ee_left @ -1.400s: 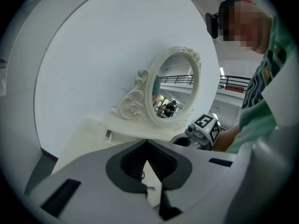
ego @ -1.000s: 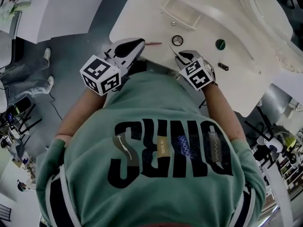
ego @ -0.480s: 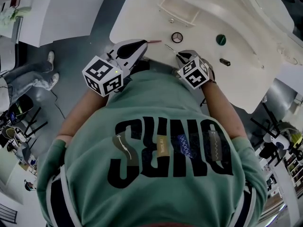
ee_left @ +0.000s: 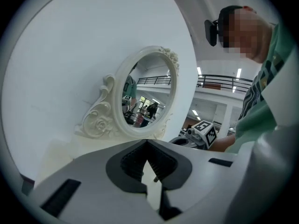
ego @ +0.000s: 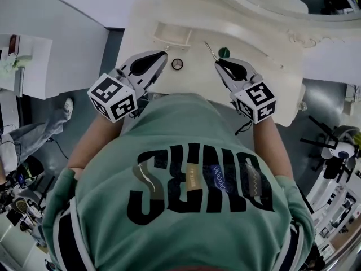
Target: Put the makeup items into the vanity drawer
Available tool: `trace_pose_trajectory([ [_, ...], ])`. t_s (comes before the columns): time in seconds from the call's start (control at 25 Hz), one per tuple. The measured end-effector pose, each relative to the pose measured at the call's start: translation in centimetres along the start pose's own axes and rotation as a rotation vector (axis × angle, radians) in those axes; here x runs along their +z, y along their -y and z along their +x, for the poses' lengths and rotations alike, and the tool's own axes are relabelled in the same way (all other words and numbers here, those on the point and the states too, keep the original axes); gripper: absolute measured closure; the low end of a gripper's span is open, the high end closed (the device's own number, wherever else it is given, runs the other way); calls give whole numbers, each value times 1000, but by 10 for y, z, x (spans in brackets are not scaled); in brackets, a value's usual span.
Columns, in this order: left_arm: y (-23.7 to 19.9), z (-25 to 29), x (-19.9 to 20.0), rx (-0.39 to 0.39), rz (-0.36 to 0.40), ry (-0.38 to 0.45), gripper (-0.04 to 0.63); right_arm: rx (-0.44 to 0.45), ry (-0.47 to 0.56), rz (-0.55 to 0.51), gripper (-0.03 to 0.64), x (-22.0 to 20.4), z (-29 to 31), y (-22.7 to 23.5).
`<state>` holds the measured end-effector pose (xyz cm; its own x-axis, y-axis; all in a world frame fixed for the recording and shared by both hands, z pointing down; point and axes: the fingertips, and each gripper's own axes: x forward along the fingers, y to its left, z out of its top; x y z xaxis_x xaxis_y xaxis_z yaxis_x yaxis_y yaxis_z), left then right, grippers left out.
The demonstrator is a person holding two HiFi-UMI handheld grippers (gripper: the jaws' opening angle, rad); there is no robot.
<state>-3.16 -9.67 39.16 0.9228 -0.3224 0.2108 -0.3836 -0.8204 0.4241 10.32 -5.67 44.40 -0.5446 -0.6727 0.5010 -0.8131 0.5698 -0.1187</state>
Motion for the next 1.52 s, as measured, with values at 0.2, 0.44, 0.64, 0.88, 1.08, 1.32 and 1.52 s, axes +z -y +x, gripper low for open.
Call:
trace_pose_trajectory([
  [0.2,44,42,52,-120,75,61,597,-106,240,85,572,47,-100,42],
  [0.44,86,83,88,-241,105,93,597,-166,466,175,572,66,-185,71],
  [0.64,102,94,97,-267,133,108,597,-175,560,237,572,69,-215,86],
  [0.88,95,94,105,-244,133,136,597,-159,567,212,572,81,-212,95],
  [1.08,87,92,104,-220,126,139,597,-134,566,196,572,88,-203,98],
  [1.32,88,88,105,-216,117,135,597,-127,554,194,572,90,-202,94],
  [1.52,79,86,102,-199,105,142,597,-120,521,171,572,96,-197,95],
])
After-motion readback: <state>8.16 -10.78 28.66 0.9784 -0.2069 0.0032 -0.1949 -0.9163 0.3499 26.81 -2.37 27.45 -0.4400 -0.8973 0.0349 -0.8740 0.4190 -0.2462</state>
